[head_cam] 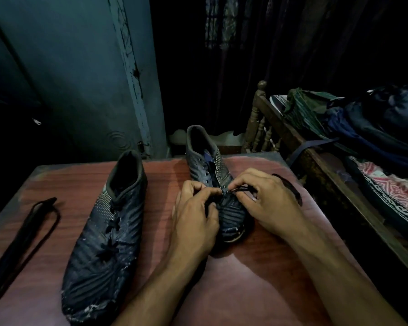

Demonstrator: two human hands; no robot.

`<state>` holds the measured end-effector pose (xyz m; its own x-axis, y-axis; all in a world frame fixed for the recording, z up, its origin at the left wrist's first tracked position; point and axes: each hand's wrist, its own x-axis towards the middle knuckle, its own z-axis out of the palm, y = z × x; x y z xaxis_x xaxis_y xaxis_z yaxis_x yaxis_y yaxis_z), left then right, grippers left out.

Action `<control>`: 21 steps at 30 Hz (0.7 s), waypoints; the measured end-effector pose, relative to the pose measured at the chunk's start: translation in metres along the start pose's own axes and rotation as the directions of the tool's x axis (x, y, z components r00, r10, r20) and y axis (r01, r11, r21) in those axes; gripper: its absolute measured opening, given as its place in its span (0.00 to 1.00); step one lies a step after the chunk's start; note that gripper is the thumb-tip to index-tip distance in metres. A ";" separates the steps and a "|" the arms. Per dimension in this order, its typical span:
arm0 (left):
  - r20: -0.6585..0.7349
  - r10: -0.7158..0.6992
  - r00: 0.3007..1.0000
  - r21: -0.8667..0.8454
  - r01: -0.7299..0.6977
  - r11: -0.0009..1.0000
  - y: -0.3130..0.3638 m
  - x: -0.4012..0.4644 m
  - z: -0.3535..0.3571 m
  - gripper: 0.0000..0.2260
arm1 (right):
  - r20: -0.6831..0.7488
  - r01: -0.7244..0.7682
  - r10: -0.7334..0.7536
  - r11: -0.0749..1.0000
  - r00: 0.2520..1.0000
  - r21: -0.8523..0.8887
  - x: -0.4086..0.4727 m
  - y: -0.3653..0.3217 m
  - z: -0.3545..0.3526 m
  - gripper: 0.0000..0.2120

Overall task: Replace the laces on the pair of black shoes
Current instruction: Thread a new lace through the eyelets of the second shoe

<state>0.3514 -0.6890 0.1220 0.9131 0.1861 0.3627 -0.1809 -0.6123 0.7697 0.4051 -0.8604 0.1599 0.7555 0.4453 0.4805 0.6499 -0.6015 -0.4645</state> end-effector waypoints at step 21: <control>0.004 -0.006 1.000 0.035 0.006 0.999 -0.002 0.002 0.000 0.15 | 0.132 0.000 -0.004 1.000 0.991 0.028 0.000 0.002 -0.002 0.13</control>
<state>0.3536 -0.6875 0.1214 0.9157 0.1866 0.3559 -0.1626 -0.6379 0.7528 0.4061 -0.8636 0.1604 0.7572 0.5314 0.3798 0.6521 -0.5826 -0.4851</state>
